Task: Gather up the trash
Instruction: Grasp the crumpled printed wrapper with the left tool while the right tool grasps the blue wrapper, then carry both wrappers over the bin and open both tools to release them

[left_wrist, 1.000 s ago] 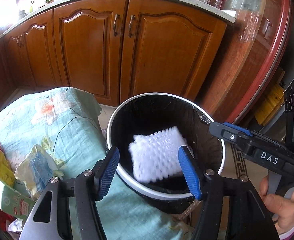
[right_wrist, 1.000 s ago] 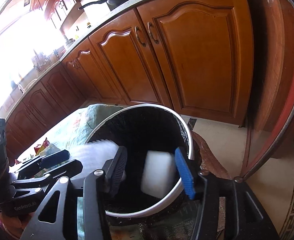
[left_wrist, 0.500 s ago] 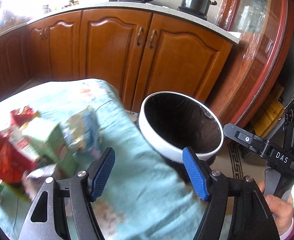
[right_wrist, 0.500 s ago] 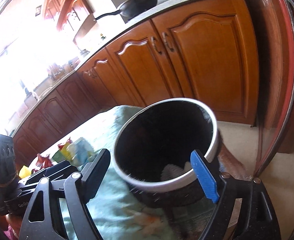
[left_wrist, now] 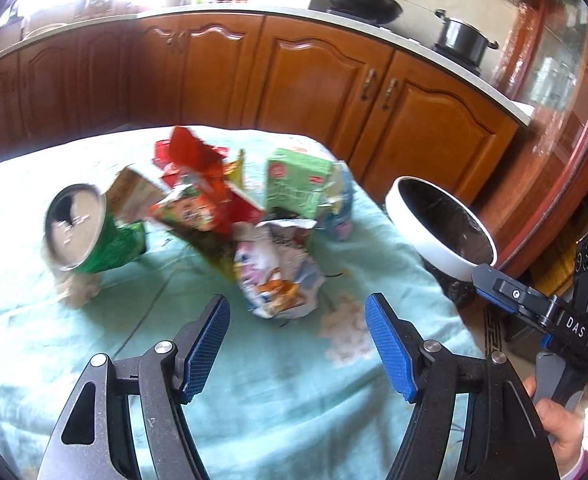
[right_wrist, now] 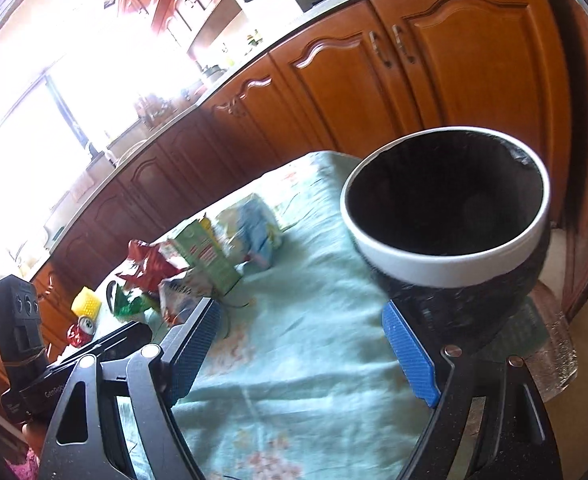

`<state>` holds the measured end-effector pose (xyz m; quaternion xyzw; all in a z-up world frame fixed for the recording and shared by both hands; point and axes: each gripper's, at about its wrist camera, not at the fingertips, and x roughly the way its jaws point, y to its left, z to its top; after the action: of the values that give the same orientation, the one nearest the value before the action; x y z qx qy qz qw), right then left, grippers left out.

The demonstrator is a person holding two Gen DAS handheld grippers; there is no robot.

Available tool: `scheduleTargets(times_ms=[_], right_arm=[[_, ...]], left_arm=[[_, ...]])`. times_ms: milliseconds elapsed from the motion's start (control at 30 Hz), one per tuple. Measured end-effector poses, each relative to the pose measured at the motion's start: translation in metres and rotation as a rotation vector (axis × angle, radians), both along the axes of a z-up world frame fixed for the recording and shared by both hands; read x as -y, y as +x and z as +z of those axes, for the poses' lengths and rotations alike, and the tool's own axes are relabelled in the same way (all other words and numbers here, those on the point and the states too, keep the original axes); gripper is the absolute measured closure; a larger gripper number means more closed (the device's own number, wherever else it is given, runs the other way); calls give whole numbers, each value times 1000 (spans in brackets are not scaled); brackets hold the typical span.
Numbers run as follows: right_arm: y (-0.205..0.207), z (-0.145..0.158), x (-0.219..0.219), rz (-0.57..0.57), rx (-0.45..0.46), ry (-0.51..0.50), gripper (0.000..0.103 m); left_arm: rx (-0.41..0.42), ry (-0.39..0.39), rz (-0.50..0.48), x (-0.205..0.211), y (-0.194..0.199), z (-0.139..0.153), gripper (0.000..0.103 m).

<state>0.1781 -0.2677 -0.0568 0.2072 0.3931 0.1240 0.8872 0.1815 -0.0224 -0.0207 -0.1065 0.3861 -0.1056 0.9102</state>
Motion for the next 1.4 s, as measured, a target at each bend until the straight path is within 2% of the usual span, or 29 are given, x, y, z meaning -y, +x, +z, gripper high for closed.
scheduleTargets(times_ms=[333,533,700,800,833,867,900,933,1133,1400], right_arm=[[15,-2,-39,91,5,-51,18],[51,-2,-47,131,6,-94,19],[86,-9,-64,180,-5,-116,34],[105,-22,-71,198,-41,-116,43],[111,-28,-72,205,-57,-105,49],[115,-32,-75,210,-69,-103,59],[117,-36,-77,217,-78,-103,68],[118,-39,-78,223,-86,-103,76],[96,-27,-72,226,-33,-115,81],[57,-8,-26,140,-16,-91,81]], left_arm=[[-41,-7,56,-15,2,0,33],[-61,-18,54,-12,26,0,34],[-79,-6,49,-7,46,-7,37],[-100,-6,38,-4,56,-15,49],[-105,-13,32,-5,59,-17,53],[-105,-21,24,-5,61,-18,57],[-105,-28,12,-6,64,-19,69],[-106,-30,0,-7,65,-20,72],[-56,-24,-48,-4,59,-11,77],[-3,-33,-139,19,51,3,77]])
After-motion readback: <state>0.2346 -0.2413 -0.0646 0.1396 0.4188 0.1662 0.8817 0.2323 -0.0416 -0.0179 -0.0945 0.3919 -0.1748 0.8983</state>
